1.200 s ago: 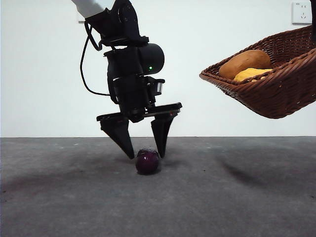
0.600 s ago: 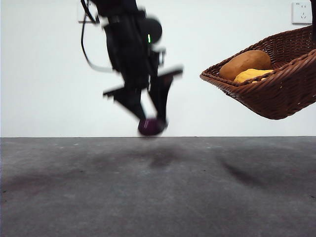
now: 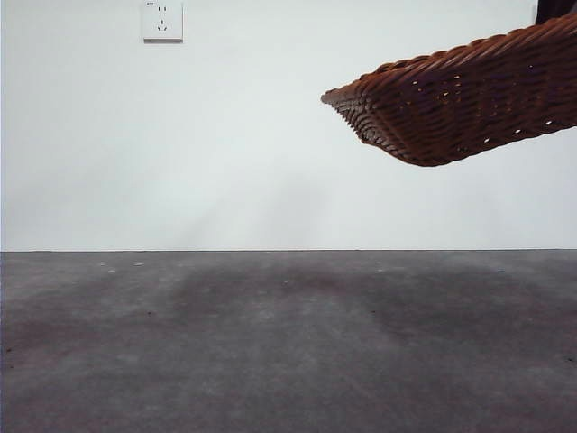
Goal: Help me put the vegetables on the table into the basket
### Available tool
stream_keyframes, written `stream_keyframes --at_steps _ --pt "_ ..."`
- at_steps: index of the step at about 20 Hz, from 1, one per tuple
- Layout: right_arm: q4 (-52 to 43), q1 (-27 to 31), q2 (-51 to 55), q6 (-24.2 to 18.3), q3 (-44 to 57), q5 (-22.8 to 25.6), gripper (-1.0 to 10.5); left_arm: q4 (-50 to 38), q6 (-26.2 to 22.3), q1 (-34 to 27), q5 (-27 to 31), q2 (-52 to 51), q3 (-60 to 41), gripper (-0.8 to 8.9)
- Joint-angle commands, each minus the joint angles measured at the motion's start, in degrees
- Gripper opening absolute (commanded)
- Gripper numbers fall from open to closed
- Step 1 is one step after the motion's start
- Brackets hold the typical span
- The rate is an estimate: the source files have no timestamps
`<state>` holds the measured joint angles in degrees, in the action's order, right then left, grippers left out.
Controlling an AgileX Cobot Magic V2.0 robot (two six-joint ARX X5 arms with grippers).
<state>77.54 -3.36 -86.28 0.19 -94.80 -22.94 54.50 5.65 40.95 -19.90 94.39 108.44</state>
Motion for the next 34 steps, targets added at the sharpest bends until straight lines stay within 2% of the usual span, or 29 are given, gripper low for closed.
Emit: stream_keyframes --at_steps 1,2,5,11,12,13,14,16,18,20,22,23,25,29,31,34 --pt "-0.42 -1.57 -0.15 1.36 0.35 -0.90 -0.1 -0.79 0.79 4.09 0.11 1.55 -0.26 0.18" --pt "-0.48 -2.43 -0.15 1.57 0.35 -0.87 -0.1 -1.55 0.76 5.88 0.63 2.16 -0.26 0.18" --pt "-1.36 -5.38 -0.15 3.30 0.35 -0.87 -0.1 -3.15 2.14 11.06 8.00 5.05 -0.26 0.18" --pt "-1.07 -6.82 -0.15 3.48 0.35 -0.68 -0.1 -3.30 4.76 12.74 7.96 11.13 -0.26 0.46" --pt "-1.03 -6.82 -0.15 3.45 0.35 -0.66 -0.1 -3.74 5.35 12.87 8.00 11.28 -0.26 2.08" --pt "-0.98 -6.82 -0.15 3.43 0.35 -0.66 -0.1 -4.46 5.79 12.90 8.00 11.28 -0.26 4.23" --pt "-1.01 -6.82 -0.15 3.41 0.35 -0.63 -0.1 -5.09 6.19 12.90 7.98 11.26 -0.24 5.43" --pt "-1.05 -6.82 -0.15 3.23 0.35 -0.39 -0.1 -5.70 6.34 12.90 7.96 11.26 -0.26 5.41" --pt "-1.42 -6.80 -0.17 3.17 0.35 2.16 -0.1 -4.96 6.10 12.85 7.93 10.34 -0.24 5.39" --pt "-1.70 -6.54 -0.20 3.10 0.35 4.68 -0.1 -2.97 4.15 12.72 7.96 7.08 -0.24 5.33" --pt "-2.29 -5.31 -0.48 2.60 0.37 4.94 -0.1 1.01 1.88 12.92 8.02 2.32 -0.24 5.20" --pt "-3.02 -5.14 -0.72 2.58 0.37 4.96 -0.1 3.76 0.61 13.27 8.24 -0.22 -0.24 3.68" --pt "-4.92 -4.17 -2.10 2.38 0.37 4.92 -0.1 9.29 -1.77 14.16 10.99 -4.46 -0.24 -0.09" --pt "-7.98 -2.25 -7.93 0.24 0.37 4.26 -0.1 20.00 -2.01 16.13 16.02 -10.73 -0.24 -0.04" --pt "-9.90 -0.70 -11.37 -0.35 0.37 3.37 -0.1 21.18 -0.02 17.33 16.87 -13.94 -0.83 -0.05" --pt "-12.07 2.49 -16.41 -0.90 0.35 -3.54 -0.1 21.18 2.01 21.11 16.98 -18.14 -0.87 -0.05"
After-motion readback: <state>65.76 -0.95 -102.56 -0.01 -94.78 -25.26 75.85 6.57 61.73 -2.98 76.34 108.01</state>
